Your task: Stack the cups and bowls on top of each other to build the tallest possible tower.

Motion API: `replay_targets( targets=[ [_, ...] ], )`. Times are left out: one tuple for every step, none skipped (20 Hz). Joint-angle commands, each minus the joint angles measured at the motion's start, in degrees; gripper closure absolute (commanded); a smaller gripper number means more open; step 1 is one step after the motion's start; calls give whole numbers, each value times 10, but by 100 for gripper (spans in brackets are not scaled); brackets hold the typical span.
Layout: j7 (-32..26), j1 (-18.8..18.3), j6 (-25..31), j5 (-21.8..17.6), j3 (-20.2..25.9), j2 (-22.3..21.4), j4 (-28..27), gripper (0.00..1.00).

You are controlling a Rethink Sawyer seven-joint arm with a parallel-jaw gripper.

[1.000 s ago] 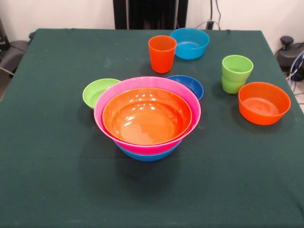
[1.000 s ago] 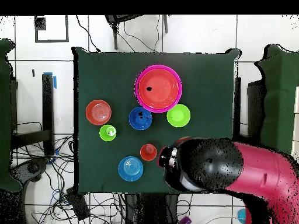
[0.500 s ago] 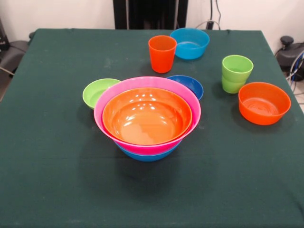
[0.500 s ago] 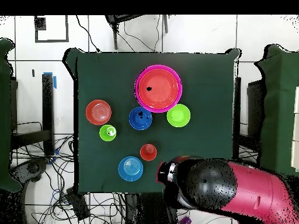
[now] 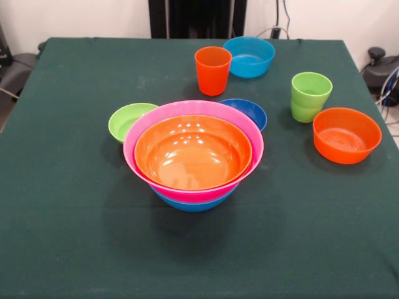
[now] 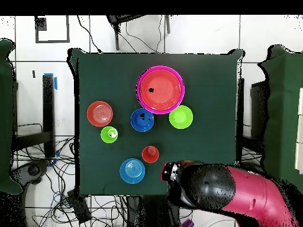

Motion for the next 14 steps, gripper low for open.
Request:
replay_targets(
  targets=[
    [-84, 18, -78, -93, 25, 113, 29, 0],
    [-74, 24, -88, -117, 23, 136, 13, 0],
    [-71, 27, -95, -128, 22, 150, 6, 0],
    [-65, 30, -102, -142, 19, 169, -7, 0],
    [-57, 33, -103, -149, 16, 178, -16, 0],
    [-53, 35, -96, -154, 15, 189, -26, 0],
    [-49, 37, -89, -160, 13, 199, -36, 0],
    [-46, 39, -73, -164, 12, 209, -47, 0],
    [-41, 41, -67, -167, 10, 217, -52, 0],
    [-38, 42, -57, -165, 9, 223, -58, 0],
    [-35, 43, -46, -162, 8, 230, -64, 0],
    [-32, 47, -31, -163, 8, 235, -72, 0],
    [-31, 49, -23, -163, 8, 237, -76, 0],
    [-28, 54, -12, -165, 7, 245, -87, 0]
  ],
)
